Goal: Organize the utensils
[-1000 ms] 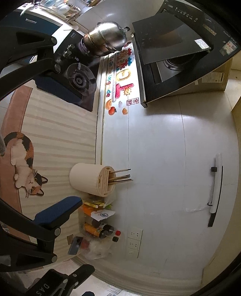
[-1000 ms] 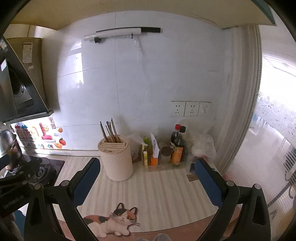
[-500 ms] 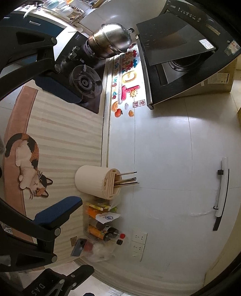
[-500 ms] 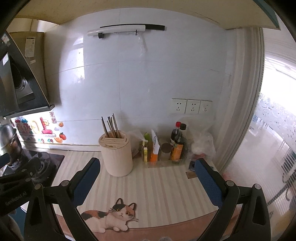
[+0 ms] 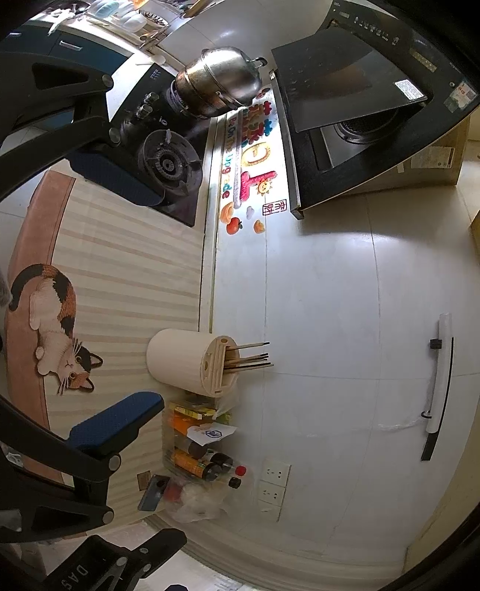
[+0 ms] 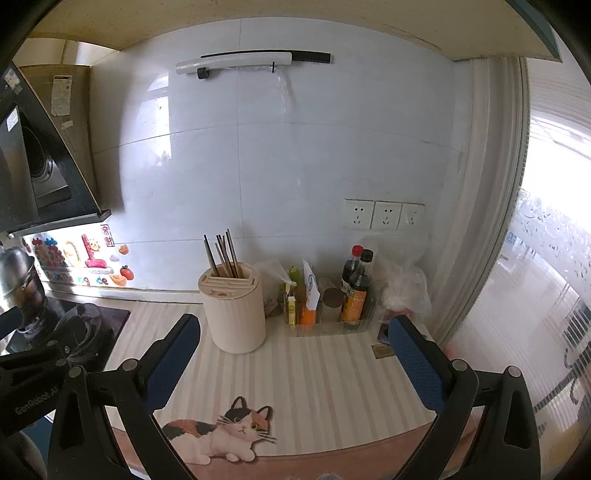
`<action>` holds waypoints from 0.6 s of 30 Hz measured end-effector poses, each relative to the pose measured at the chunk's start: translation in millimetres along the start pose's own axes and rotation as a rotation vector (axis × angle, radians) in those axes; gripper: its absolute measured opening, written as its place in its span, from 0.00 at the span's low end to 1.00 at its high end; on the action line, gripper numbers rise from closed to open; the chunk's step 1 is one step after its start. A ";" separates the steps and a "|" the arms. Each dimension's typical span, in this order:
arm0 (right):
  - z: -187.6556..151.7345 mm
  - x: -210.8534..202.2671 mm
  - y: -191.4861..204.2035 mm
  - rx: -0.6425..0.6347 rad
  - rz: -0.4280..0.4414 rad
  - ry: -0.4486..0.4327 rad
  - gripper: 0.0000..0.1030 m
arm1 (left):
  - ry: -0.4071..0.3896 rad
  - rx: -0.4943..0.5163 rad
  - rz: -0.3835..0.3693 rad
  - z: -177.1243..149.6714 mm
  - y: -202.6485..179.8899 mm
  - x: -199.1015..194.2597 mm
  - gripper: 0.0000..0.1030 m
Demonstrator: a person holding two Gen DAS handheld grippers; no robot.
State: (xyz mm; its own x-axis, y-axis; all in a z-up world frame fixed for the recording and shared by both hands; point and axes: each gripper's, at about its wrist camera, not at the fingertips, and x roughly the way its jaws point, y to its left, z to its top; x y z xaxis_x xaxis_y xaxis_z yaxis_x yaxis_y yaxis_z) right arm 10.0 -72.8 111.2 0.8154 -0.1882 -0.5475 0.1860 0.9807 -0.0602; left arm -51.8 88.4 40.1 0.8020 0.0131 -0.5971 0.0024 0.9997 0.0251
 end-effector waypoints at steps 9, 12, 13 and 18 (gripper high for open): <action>0.6 -1.3 -1.5 -0.001 -0.001 0.000 1.00 | 0.002 0.001 -0.001 0.3 -0.3 -1.2 1.00; 0.5 -1.3 -1.3 0.000 -0.002 0.000 1.00 | 0.003 0.000 -0.001 0.6 -2.2 -4.9 1.00; 0.3 -1.5 -0.9 -0.001 0.000 0.000 1.00 | 0.002 0.000 -0.001 0.5 -3.2 -6.7 1.00; 1.0 -5.7 -1.8 -0.004 0.011 0.000 1.00 | -0.009 0.003 -0.004 1.9 -5.1 -12.7 1.00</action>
State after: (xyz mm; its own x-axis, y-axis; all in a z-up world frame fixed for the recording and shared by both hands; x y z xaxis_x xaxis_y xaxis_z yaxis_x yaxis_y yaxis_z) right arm 5.6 -73.5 115.3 0.8172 -0.1770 -0.5485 0.1747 0.9830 -0.0569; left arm -60.9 83.1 49.0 0.8075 0.0088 -0.5899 0.0071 0.9997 0.0247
